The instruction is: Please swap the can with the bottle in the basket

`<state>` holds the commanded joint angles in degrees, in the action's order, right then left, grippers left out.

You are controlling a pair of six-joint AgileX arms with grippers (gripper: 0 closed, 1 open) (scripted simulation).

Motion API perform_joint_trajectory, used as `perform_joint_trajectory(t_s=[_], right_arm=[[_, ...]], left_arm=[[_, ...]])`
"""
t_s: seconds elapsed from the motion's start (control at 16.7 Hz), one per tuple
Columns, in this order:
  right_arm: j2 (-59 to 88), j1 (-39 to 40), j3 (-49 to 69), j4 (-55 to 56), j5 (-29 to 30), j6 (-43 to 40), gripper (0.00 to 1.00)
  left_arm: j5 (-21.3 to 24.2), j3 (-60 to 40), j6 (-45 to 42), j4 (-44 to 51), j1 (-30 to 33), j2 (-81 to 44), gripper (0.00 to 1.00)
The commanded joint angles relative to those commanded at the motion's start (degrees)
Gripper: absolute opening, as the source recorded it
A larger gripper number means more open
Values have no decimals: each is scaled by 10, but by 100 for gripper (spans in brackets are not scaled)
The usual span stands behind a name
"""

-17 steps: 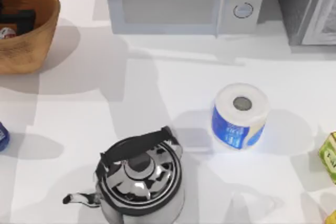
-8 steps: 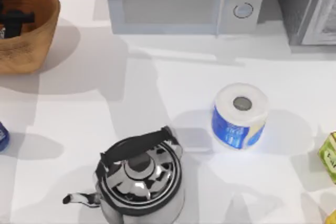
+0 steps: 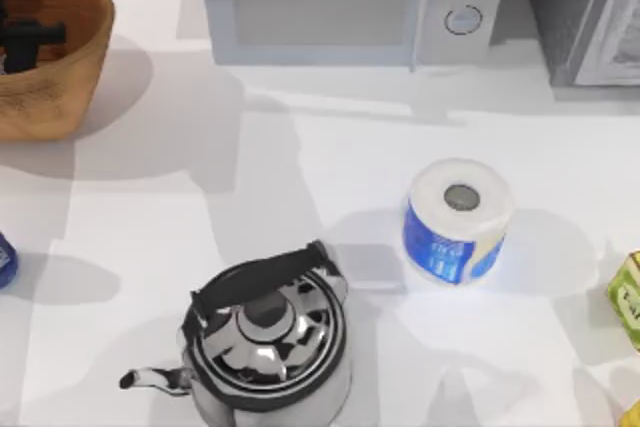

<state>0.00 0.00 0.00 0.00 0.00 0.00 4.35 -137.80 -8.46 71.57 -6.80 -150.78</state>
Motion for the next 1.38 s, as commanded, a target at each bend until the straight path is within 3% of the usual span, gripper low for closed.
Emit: perform_joint_trajectory(t_s=[0.48, 0.72, 1.02, 1.38], right_arm=[[0, 0, 0, 0, 0, 0, 100], [0, 0, 0, 0, 0, 0, 100], [0, 0, 0, 0, 0, 0, 100], [0, 0, 0, 0, 0, 0, 100]], left_arm=[[-5, 32, 10, -8, -3, 52, 0], [-16, 114, 24, -70, -10, 153, 0], [-33, 341, 46, -194, -13, 411, 0], [-49, 725, 70, -374, 0, 842, 0]])
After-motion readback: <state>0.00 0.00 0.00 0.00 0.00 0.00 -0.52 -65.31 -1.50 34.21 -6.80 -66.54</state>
